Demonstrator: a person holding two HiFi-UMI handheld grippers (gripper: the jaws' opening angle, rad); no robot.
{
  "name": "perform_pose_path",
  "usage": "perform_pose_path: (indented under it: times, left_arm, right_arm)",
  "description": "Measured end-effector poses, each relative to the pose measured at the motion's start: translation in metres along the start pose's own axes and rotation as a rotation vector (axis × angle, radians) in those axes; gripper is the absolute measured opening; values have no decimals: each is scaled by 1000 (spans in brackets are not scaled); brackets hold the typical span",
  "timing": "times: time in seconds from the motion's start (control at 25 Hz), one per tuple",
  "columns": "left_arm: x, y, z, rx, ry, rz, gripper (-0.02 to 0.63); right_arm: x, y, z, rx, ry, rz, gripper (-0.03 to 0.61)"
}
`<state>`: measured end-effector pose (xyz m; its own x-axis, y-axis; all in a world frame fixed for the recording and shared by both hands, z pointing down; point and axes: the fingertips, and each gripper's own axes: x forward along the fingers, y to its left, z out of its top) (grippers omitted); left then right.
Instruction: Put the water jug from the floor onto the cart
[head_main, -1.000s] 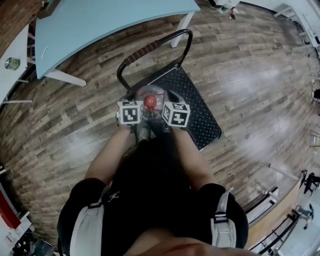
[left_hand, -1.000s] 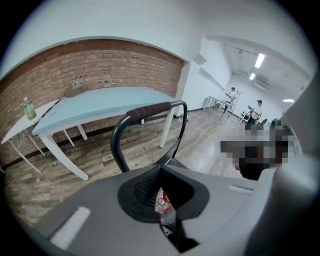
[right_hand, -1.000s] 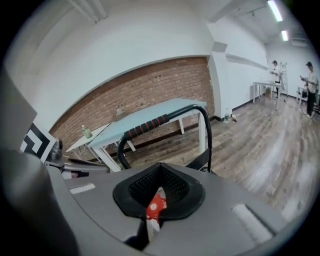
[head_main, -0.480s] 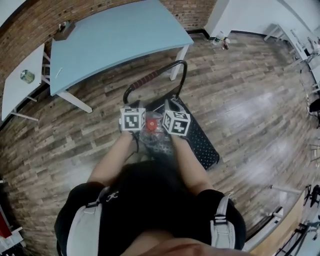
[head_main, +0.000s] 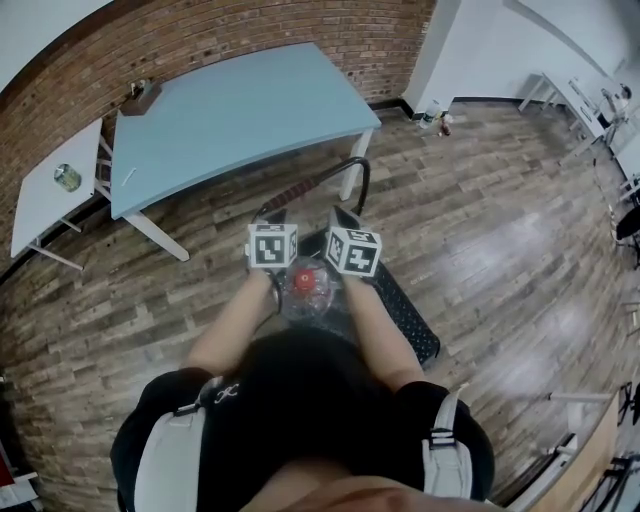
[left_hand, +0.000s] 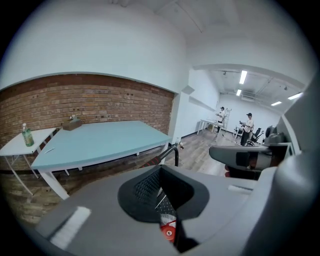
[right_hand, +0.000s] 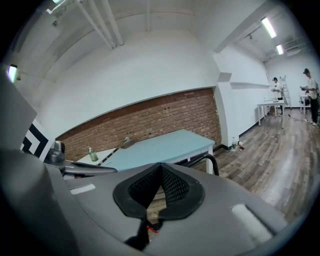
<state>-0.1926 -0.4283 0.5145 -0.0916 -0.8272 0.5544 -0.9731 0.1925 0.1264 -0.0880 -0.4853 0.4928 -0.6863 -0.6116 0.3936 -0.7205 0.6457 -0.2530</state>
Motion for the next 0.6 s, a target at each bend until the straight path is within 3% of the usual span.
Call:
perform_pose_path:
  times: [0.28,0.6]
  left_arm:
    - [-1,0,2,-47,-5,-11,0]
    - [2,-4,-6,-47,12,-22,0]
  right_arm:
    - [-1,1,-2,-1,3,2,12]
    - [-2,-4,-16,15,29,-8,12]
